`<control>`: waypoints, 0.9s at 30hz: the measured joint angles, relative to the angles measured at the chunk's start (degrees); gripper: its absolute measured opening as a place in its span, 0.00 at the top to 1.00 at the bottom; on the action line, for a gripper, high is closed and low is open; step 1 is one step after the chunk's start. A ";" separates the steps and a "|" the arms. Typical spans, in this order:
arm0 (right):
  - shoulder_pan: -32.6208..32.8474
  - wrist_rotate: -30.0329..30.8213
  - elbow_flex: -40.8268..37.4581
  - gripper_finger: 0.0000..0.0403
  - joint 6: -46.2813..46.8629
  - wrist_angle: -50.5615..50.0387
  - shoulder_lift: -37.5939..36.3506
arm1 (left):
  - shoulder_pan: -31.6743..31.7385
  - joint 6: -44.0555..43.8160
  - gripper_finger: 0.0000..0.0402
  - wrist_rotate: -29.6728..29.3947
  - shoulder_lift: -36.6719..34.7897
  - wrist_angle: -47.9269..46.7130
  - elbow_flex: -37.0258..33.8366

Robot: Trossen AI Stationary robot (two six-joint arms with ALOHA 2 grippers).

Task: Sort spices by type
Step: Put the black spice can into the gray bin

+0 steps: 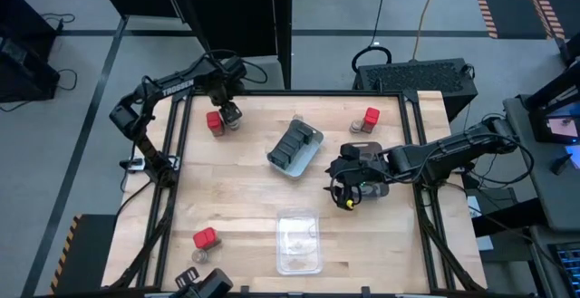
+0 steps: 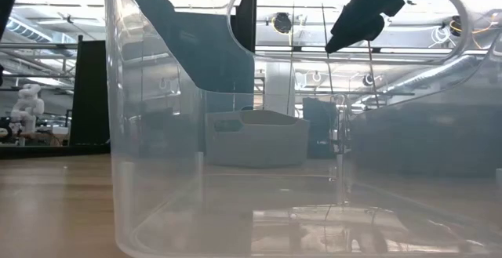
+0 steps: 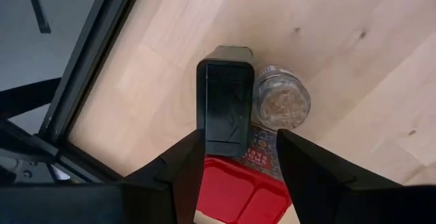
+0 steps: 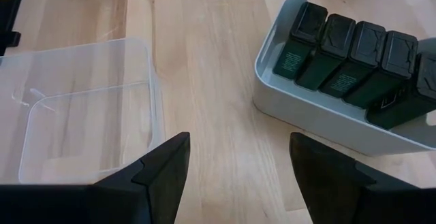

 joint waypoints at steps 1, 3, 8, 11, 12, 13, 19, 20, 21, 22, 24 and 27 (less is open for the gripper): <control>0.00 0.00 0.00 0.41 0.00 0.00 0.00 | 0.00 0.01 0.53 0.01 0.00 -0.02 0.00; 0.00 0.00 0.00 0.41 0.00 0.00 0.00 | 0.00 0.00 0.53 -0.03 0.00 -0.06 0.00; 0.00 0.00 0.00 0.41 0.00 0.02 0.00 | -0.40 -1.08 0.53 -8.92 0.00 0.92 0.00; -0.03 0.00 0.00 0.41 0.00 0.02 0.00 | -0.39 -1.94 0.53 -9.91 0.00 0.92 0.00; -0.04 0.00 0.00 0.41 0.00 0.02 0.00 | -0.41 -1.95 0.53 -9.78 0.00 0.97 0.00; -0.04 0.00 0.00 0.41 0.00 0.02 0.00 | -0.42 -1.91 0.53 -9.54 0.00 1.23 0.00; -0.04 0.00 0.00 0.41 0.00 0.52 0.00 | -0.44 -0.44 0.53 -9.36 0.00 4.55 0.00; -0.04 0.00 0.00 0.41 0.00 0.51 0.00 | -0.44 -0.44 0.53 -9.32 0.00 4.45 0.00; -0.04 0.00 0.00 0.41 0.00 0.50 0.00 | -0.44 -0.42 0.53 -9.30 0.00 4.46 0.00; -0.04 0.00 0.00 0.41 0.00 0.50 0.00 | -0.44 -0.42 0.53 -9.30 -0.01 4.49 0.00; -0.04 0.00 0.00 0.41 0.00 0.50 0.00 | -0.44 -0.58 0.53 -9.27 -0.02 4.53 0.00; -0.04 0.00 0.00 0.41 0.00 0.50 0.00 | -0.44 -2.05 0.53 -9.02 -0.02 4.85 0.00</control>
